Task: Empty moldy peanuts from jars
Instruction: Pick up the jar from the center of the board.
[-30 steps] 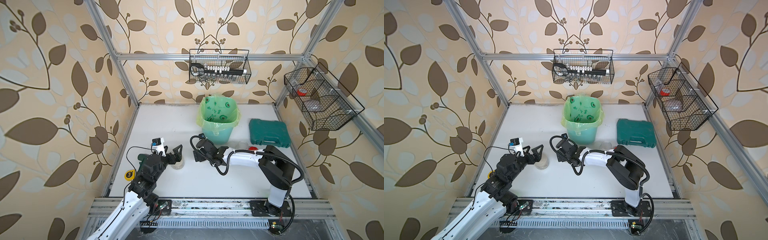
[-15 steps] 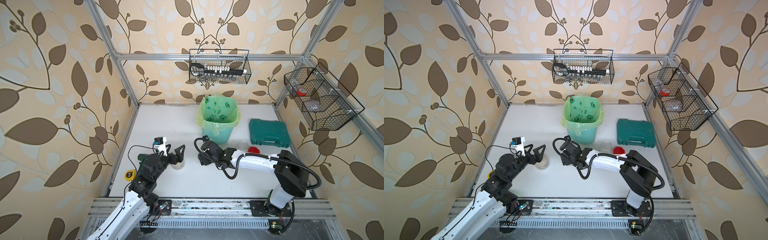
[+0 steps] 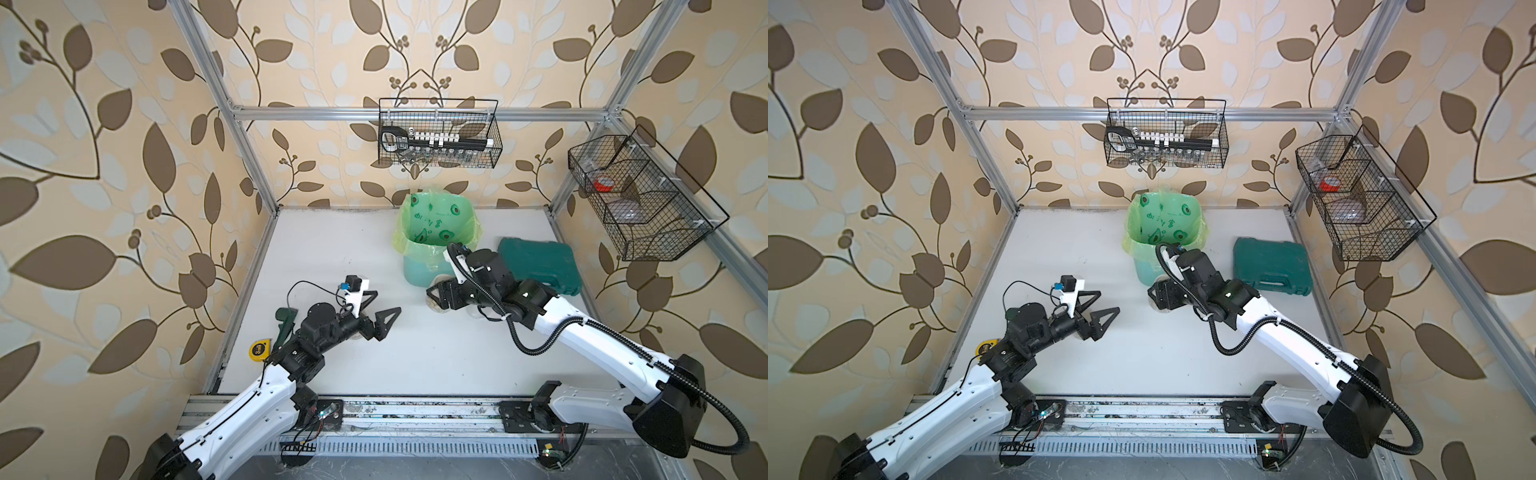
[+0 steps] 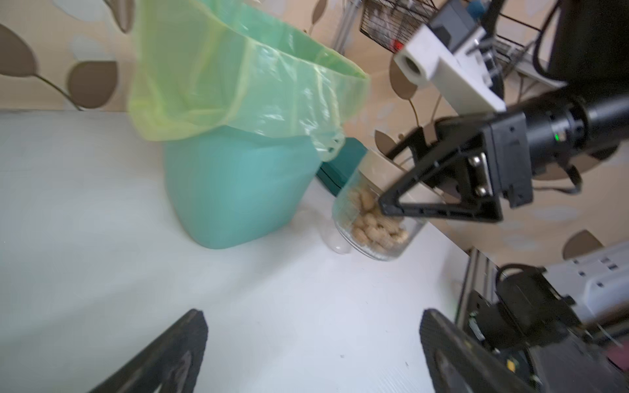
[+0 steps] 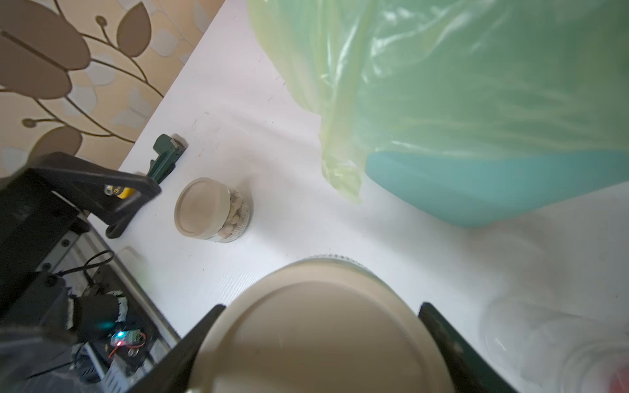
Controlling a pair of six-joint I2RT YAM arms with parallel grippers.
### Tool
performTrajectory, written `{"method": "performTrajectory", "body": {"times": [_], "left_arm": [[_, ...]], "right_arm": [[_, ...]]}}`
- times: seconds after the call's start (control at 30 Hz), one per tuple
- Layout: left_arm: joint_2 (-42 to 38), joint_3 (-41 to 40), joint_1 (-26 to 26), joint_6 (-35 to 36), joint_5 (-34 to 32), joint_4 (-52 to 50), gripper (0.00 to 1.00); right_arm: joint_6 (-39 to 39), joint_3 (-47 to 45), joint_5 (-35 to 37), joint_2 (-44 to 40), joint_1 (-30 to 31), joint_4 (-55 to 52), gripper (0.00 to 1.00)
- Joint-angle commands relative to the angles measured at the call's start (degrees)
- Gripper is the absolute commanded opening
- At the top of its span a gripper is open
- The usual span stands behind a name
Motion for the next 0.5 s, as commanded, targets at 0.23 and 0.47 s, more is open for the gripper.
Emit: {"method": "performTrajectory", "body": {"times": [0.23, 0.47], "left_arm": [[7.1, 5.4, -6.0, 5.4, 6.8, 6.4, 0.99], [7.9, 6.1, -6.7, 5.0, 7.5, 8.9, 0.99]], "right_arm": [[-6.6, 10.2, -19.9, -0.6, -1.7, -6.4, 0.44], [-3.2, 6.6, -27.9, -1.3, 0.3, 1.0, 0.43]]}}
